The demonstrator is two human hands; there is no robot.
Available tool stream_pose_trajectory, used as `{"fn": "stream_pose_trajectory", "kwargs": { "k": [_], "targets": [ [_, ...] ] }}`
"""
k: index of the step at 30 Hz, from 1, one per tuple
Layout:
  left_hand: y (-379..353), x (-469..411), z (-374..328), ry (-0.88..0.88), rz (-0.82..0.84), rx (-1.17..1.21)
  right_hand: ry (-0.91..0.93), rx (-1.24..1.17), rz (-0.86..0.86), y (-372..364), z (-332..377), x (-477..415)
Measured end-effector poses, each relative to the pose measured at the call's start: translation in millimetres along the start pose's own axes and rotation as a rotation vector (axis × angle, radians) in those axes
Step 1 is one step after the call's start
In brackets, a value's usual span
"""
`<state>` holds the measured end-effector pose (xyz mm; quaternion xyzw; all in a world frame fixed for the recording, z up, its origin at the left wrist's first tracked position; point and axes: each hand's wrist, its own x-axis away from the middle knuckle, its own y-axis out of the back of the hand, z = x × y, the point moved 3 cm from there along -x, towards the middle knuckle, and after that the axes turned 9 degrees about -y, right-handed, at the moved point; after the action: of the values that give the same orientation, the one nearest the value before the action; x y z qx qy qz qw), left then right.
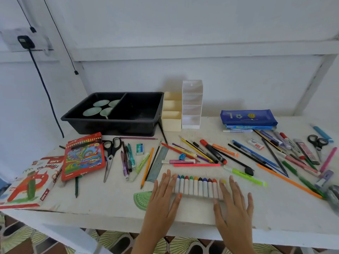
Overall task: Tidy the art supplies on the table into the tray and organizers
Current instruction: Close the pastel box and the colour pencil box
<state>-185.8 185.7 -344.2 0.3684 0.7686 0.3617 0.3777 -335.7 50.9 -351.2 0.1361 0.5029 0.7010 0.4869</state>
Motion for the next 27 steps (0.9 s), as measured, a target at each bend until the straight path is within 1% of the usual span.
{"fn": "stream_pose_trajectory", "kwargs": {
  "k": [4, 6, 8, 12, 15, 18, 21, 23, 27],
  "targets": [
    [6.2, 0.0, -3.2, -0.002, -0.155, 0.092, 0.048, -0.228, -0.096, -3.4, 23.9, -2.7],
    [9.2, -4.1, -3.7, -0.026, -0.208, 0.117, 0.059, -0.291, -0.132, -6.9, 36.5, -4.8],
    [11.2, -9.9, -2.9, -0.033, -0.232, 0.149, 0.031, -0.337, -0.157, -11.0, 43.3, -7.5],
    [14.7, -26.9, -7.8, 0.001, -0.212, 0.249, -0.049, -0.409, -0.181, -10.5, 43.9, -11.9],
    [13.1, -47.0, -25.0, -0.012, -0.221, 0.351, -0.095, -0.421, -0.181, -1.0, 33.8, -16.6],
    [1.1, -74.8, -42.3, -0.013, -0.173, 0.448, -0.148, -0.418, -0.226, 13.0, 15.1, -28.4],
    [-14.9, -109.4, -57.3, -0.042, -0.151, 0.483, -0.193, -0.421, -0.246, 23.3, -8.1, -53.9],
    [-27.1, -136.3, -64.7, -0.023, -0.133, 0.494, -0.221, -0.425, -0.243, 29.2, -23.4, -77.3],
    [-46.1, -189.9, -79.0, 0.026, -0.157, 0.556, -0.255, -0.46, -0.242, 38.7, -54.9, -133.1]
  ]
}}
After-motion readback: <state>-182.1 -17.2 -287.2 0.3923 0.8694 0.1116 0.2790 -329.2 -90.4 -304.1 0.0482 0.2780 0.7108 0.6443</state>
